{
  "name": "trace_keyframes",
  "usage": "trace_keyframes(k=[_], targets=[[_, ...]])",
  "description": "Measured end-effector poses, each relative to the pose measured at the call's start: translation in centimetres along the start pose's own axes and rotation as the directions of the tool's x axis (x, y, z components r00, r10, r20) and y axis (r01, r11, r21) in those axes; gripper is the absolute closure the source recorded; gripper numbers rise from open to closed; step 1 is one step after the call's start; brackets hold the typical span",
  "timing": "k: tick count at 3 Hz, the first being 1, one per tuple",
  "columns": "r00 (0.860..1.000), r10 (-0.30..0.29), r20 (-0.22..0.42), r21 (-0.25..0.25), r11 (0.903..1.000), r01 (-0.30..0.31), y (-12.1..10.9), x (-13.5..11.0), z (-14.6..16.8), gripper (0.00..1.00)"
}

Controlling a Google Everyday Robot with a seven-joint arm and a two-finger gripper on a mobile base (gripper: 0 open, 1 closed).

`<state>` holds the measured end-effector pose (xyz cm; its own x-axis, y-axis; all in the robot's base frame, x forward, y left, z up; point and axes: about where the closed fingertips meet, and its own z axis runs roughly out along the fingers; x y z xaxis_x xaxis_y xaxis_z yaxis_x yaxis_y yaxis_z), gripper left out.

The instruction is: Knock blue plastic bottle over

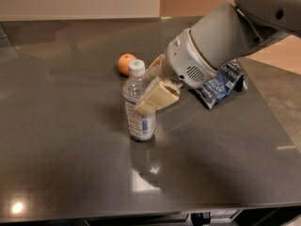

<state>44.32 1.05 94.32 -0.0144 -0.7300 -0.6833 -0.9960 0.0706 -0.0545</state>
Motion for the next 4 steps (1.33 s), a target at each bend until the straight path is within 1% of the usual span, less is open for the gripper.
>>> trace_keyframes(k=[1, 2, 3, 4], targets=[[0.997, -0.002, -0.074, 0.013, 0.9999, 0.003, -1.2, -0.3, -2.1, 0.88], [0.982, -0.044, -0.184, 0.02, 0.9987, 0.048, -2.5, -0.5, -4.2, 1.0], [0.934, -0.14, -0.329, -0.021, 0.9898, 0.141, -2.9, -0.4, -4.7, 1.0], [0.848, -0.281, -0.449, -0.141, 0.9598, 0.243, -2.4, 0.0, -3.5, 1.0]])
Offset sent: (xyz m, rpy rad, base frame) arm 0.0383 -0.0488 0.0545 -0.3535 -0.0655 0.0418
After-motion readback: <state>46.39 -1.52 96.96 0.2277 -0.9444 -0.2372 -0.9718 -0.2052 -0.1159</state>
